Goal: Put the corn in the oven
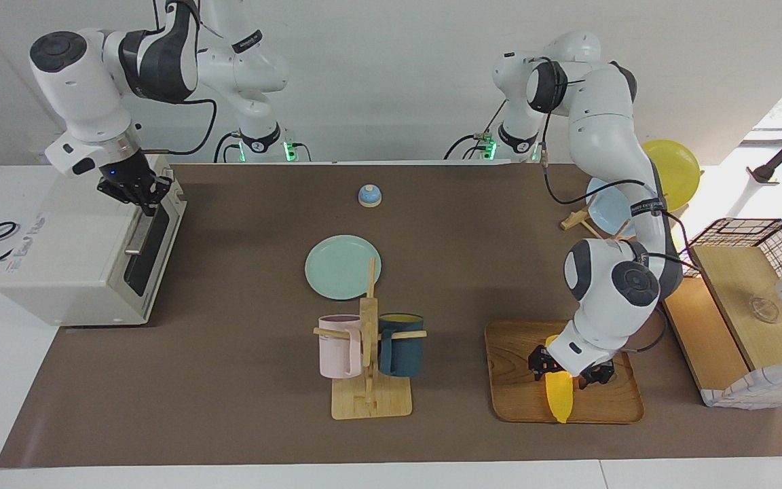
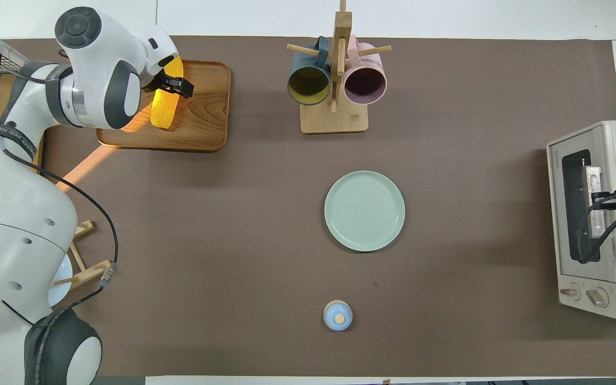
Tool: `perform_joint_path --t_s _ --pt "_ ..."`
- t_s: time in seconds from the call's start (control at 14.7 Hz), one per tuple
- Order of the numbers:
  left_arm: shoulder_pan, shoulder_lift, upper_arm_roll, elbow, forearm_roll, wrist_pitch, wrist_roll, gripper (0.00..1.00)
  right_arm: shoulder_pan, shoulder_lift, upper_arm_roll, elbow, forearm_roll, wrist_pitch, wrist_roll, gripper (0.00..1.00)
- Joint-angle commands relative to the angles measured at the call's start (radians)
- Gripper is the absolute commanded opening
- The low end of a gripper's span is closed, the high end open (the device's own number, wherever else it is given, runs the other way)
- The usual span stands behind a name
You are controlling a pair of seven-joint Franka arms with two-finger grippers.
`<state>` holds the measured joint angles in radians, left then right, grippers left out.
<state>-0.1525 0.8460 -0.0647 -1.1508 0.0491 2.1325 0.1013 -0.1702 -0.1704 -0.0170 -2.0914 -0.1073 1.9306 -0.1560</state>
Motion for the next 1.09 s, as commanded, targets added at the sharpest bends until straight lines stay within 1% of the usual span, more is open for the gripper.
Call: perform_joint_path --t_s 0.0,0.14,0.2,0.27,0.41,0.54,0.61,0.68,0.88,1.02 --pt "-0.007 -0.019 0.008 -0.032 0.023 -0.014 0.005 0.47 -0.025 -0.023 0.008 -0.056 -0.009 0.059 -0.017 0.00" --pt "-0.009 -0.027 0.006 -0.032 0.017 -0.036 0.005 0.04 -0.045 -0.012 0.009 -0.068 -0.011 0.082 -0.017 0.00" --pt "-0.012 -0.027 0.005 -0.032 0.011 -0.034 0.005 0.00 -0.045 -0.011 0.009 -0.070 -0.009 0.082 -0.016 0.00" --pt "-0.010 -0.030 0.005 -0.032 0.003 -0.036 0.003 0.00 -0.046 -0.009 0.008 -0.070 -0.009 0.082 -0.017 0.00" --pt "-0.007 -0.074 0.005 -0.033 -0.052 -0.067 0.001 0.00 -0.051 0.002 0.008 -0.075 -0.009 0.087 -0.040 0.00" --pt "-0.009 -0.145 0.006 -0.033 -0.113 -0.172 -0.026 0.00 -0.074 0.005 0.009 -0.075 -0.009 0.090 -0.056 0.00" --pt "-0.013 -0.184 0.006 -0.044 -0.120 -0.222 -0.076 0.00 -0.072 0.005 0.009 -0.076 -0.008 0.088 -0.051 0.00" --pt "-0.022 -0.244 0.005 -0.091 -0.120 -0.255 -0.151 0.00 -0.066 0.005 0.009 -0.081 0.003 0.088 -0.048 0.00" --pt "-0.087 -0.465 0.000 -0.341 -0.139 -0.249 -0.294 0.00 -0.039 0.005 0.011 -0.090 0.006 0.087 -0.025 0.00" --pt "-0.139 -0.572 0.000 -0.446 -0.173 -0.259 -0.368 0.00 -0.025 0.012 0.011 -0.091 0.044 0.088 -0.025 0.00"
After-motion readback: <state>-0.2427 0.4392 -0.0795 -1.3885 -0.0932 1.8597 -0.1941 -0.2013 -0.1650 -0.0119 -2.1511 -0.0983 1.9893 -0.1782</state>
